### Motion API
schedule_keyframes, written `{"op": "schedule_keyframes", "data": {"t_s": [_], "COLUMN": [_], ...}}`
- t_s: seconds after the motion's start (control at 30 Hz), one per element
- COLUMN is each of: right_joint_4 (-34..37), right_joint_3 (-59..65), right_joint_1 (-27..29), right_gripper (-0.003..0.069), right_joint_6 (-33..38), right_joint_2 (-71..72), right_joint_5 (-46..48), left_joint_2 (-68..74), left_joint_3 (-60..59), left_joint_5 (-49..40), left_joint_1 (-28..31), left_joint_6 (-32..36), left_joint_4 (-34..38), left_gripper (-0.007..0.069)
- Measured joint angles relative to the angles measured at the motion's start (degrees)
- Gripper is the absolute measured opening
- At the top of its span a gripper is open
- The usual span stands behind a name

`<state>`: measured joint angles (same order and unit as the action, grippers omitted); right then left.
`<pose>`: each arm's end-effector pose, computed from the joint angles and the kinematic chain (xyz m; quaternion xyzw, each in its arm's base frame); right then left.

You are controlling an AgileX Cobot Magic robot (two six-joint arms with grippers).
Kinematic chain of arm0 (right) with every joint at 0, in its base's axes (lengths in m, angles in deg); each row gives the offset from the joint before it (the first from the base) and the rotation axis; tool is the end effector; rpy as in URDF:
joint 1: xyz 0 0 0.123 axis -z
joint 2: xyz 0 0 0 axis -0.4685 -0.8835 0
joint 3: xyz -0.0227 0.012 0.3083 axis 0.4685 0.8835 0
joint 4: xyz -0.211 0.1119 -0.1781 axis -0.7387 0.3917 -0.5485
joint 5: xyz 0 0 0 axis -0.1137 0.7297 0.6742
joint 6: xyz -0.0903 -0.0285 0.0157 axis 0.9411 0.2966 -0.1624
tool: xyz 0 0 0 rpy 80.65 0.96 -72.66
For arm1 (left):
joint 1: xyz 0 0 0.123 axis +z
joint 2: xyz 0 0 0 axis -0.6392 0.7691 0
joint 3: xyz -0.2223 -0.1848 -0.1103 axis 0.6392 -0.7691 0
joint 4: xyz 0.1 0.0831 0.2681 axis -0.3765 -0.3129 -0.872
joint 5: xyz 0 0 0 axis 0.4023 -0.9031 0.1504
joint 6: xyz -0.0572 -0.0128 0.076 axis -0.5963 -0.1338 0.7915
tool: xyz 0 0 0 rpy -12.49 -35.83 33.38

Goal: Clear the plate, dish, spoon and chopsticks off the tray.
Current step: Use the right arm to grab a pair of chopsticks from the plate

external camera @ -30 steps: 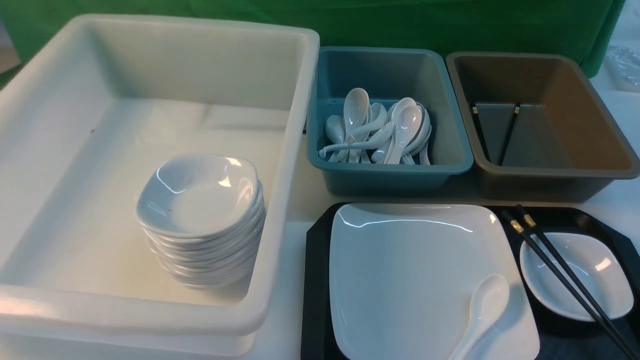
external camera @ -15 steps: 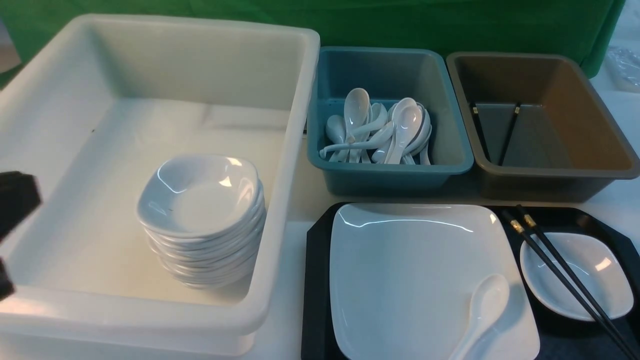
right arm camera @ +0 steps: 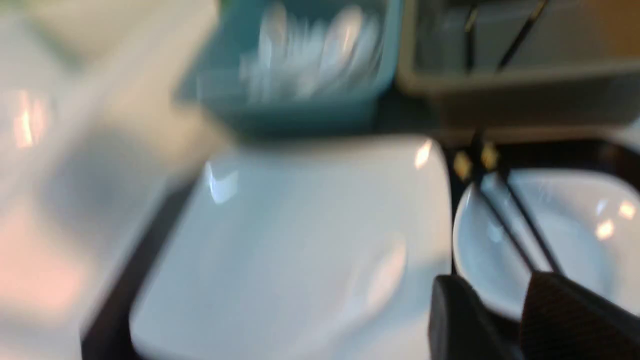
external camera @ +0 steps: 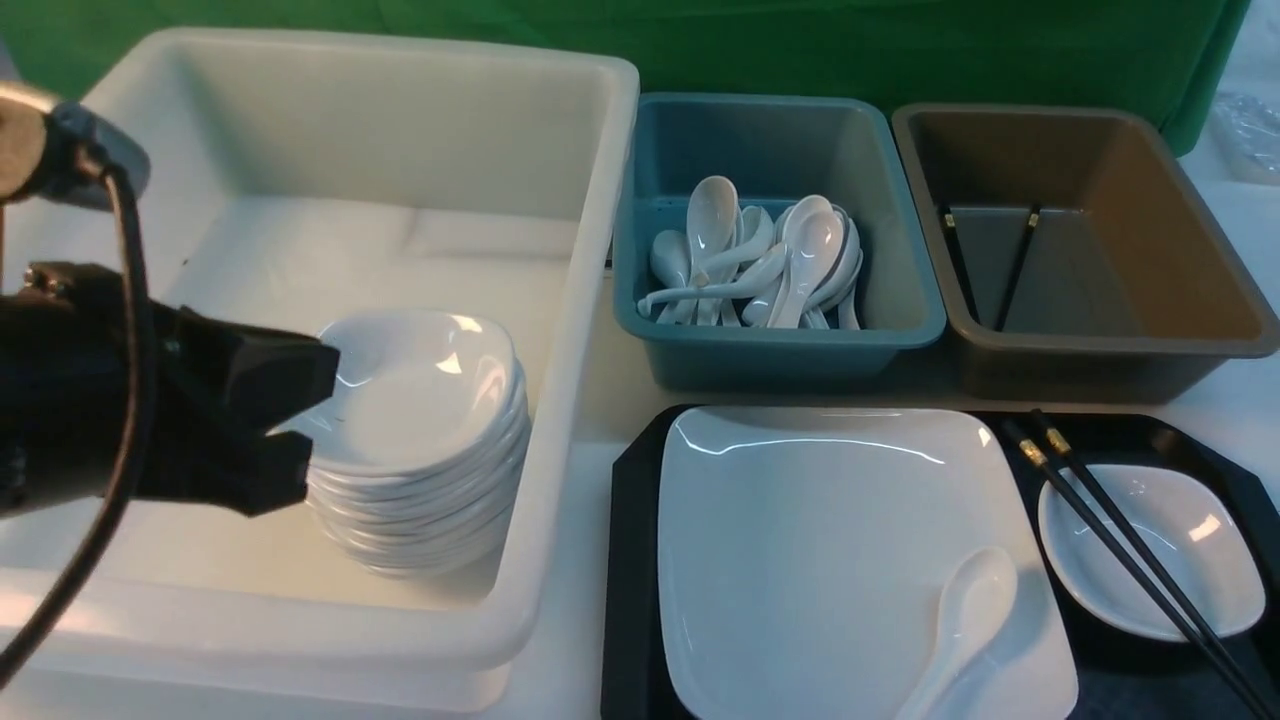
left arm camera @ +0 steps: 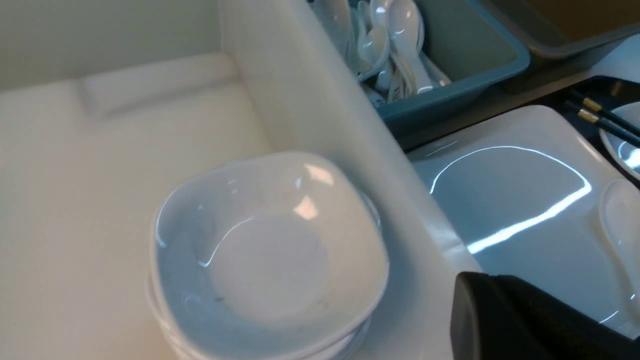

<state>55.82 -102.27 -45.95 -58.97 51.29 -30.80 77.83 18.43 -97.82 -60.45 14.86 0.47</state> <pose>0.1181 0.0403 0.3113 -0.0422 0.8329 0.1543 0.5297 0.1904 -0.0896 0.3592 0.2101 0.8391 -0.1553 0.4771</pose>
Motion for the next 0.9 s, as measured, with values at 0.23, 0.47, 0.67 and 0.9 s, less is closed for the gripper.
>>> {"op": "schedule_keyframes", "data": {"t_s": [0.23, 0.47, 0.67, 0.9], "right_joint_4": [-7.08, -4.12, 8.72, 9.64], "right_joint_3": [-18.79, -24.37, -25.58, -25.94], "right_joint_1": [-3.11, 9.36, 18.83, 19.61], "right_gripper": [0.0235, 0.0256, 0.045, 0.0475], "right_joint_6": [9.89, 19.34, 30.14, 31.74], "right_joint_2": [-34.19, -49.7, -60.37, -66.3], "right_joint_5": [15.8, 16.66, 12.67, 6.13], "left_joint_2": [-0.9, -9.74, -17.7, -18.69], "left_joint_3": [0.82, 0.93, 0.74, 0.48], "left_joint_5": [-1.72, -5.41, -7.66, -7.79], "left_joint_1": [-0.02, -0.02, -0.02, -0.02], "left_joint_6": [4.56, 7.09, 7.43, 7.48], "left_joint_4": [3.44, 6.37, 6.88, 6.54], "left_gripper": [0.002, 0.002, 0.002, 0.002]}}
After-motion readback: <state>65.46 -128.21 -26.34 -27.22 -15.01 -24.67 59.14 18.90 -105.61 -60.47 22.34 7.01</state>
